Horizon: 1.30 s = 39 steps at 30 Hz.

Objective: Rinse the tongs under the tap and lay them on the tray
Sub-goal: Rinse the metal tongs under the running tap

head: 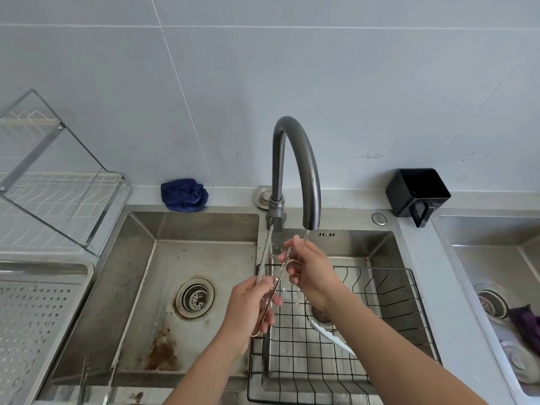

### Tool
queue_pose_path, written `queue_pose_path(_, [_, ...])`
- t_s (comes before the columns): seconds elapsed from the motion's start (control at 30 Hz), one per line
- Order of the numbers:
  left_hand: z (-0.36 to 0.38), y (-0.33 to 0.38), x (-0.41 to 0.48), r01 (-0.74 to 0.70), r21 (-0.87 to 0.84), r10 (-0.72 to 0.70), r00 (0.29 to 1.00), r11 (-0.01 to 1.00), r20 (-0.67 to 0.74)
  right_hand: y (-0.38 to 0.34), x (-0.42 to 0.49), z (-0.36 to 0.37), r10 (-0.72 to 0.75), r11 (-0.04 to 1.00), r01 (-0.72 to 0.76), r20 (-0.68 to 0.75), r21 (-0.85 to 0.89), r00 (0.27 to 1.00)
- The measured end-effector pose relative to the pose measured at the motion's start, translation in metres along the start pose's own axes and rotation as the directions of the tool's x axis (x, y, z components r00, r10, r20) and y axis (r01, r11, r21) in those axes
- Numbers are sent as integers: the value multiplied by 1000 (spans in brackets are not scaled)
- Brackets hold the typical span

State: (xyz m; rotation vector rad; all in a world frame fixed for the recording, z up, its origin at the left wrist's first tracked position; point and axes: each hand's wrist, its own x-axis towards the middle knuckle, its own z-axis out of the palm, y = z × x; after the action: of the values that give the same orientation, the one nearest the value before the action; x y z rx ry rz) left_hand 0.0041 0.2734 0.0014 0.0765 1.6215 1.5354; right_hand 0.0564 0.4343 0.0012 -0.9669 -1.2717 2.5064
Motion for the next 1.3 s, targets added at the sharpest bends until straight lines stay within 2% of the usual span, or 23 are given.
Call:
queue_pose_path(0.07, [2,0,0,82,-71,-78,996,994,50,-2,0,3,15,994,-18,29,104,999])
queue_pose_path(0.17, [3,-3,0,143,-81,-135,986,986,101,2,-1,11,64,962,-87,97,258,993])
queue_pose_path(0.27, [0,-6,0,162,-69,-154,982,984,108,2,-3,11,81,962,-104,99,253,992])
queue_pose_path(0.4, [-1,-5,3,219,-56,-211,970,974,125,1,-6,10,-26,961,-15,142,277,990])
queue_pose_path(0.53, [3,-2,6,232,13,-232,963,973,137,-2,-7,19,0,978,-23,107,208,994])
queue_pose_path(0.6, [5,-3,8,216,2,-214,969,976,120,-5,-7,22,2,958,-43,141,284,990])
queue_pose_path(0.7, [6,-4,10,192,4,-192,977,981,97,-7,-9,25,-23,871,-102,248,480,968])
queue_pose_path(0.77, [6,-7,9,198,-19,-195,974,980,114,-9,-10,27,-70,844,-79,256,530,964])
queue_pose_path(0.87, [6,-10,9,201,-49,-195,975,978,111,-17,-10,26,-101,897,20,161,441,982])
queue_pose_path(0.97, [10,-12,11,180,-39,-175,979,983,108,-17,-7,26,-72,946,45,74,320,995])
queue_pose_path(1.1, [9,-16,11,122,-32,-121,992,992,28,-5,-12,25,-123,966,89,129,241,984])
queue_pose_path(1.17, [10,-15,12,78,-20,-78,997,997,3,-2,-16,24,-137,986,123,127,114,982])
queue_pose_path(1.23, [11,-14,13,46,-14,-46,999,999,-11,-6,-16,23,-177,983,179,43,-49,983])
queue_pose_path(1.3, [12,-13,13,27,-20,-28,999,999,-16,-14,-13,22,-228,969,219,-70,-117,971])
